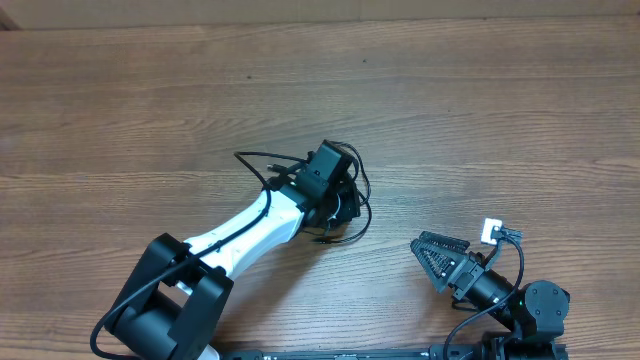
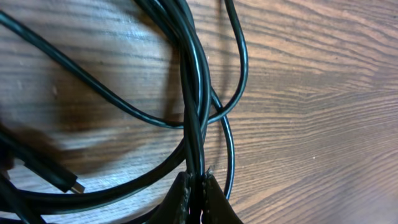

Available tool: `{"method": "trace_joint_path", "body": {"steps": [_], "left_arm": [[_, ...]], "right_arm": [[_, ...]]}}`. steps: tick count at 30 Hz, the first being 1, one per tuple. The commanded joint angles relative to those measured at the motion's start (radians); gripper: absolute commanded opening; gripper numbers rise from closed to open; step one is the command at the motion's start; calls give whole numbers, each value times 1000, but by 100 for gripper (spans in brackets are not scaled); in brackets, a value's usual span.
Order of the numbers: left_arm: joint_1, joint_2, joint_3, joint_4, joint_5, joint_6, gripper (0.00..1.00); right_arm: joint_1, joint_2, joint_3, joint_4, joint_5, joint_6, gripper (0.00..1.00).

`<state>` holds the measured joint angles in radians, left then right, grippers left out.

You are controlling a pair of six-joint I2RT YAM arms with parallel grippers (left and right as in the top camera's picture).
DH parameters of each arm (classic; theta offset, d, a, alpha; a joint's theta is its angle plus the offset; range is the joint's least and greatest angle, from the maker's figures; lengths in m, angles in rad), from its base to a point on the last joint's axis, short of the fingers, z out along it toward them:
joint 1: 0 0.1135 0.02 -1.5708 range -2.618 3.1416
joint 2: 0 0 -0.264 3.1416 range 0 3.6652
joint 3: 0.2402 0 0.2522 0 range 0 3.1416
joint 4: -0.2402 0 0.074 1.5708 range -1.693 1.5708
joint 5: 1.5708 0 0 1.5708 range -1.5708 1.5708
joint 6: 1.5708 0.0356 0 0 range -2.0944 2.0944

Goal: Untangle cables
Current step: 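Lift the bundle with the left gripper and raise the right gripper, then move the right gripper toward the left and grasp a cable loop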

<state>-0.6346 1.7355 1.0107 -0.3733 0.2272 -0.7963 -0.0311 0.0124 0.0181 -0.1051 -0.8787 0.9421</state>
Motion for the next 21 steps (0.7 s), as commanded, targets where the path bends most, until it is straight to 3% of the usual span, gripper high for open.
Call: {"method": "trace_joint_path", "body": {"steps": [1,4,6,10,13,21], "left_arm": [[87,-26,27,-11,115,156,4],[157,-75,34,-23,257,264,4],[237,-148,34,-23,435,377,4],[313,-246,34,-24,636,483,4],[343,-315,34,-29,713,536,4],[355,-472,34,-80,717,617,4]], "right_arm": [[-1,2,2,4,-51,-8,100],[-1,2,2,2,-60,-8,100],[-1,2,2,39,-7,-9,100],[-1,2,4,75,15,-9,100],[-1,5,5,58,36,30,100],[-2,100,96,-14,79,161,99]]}}
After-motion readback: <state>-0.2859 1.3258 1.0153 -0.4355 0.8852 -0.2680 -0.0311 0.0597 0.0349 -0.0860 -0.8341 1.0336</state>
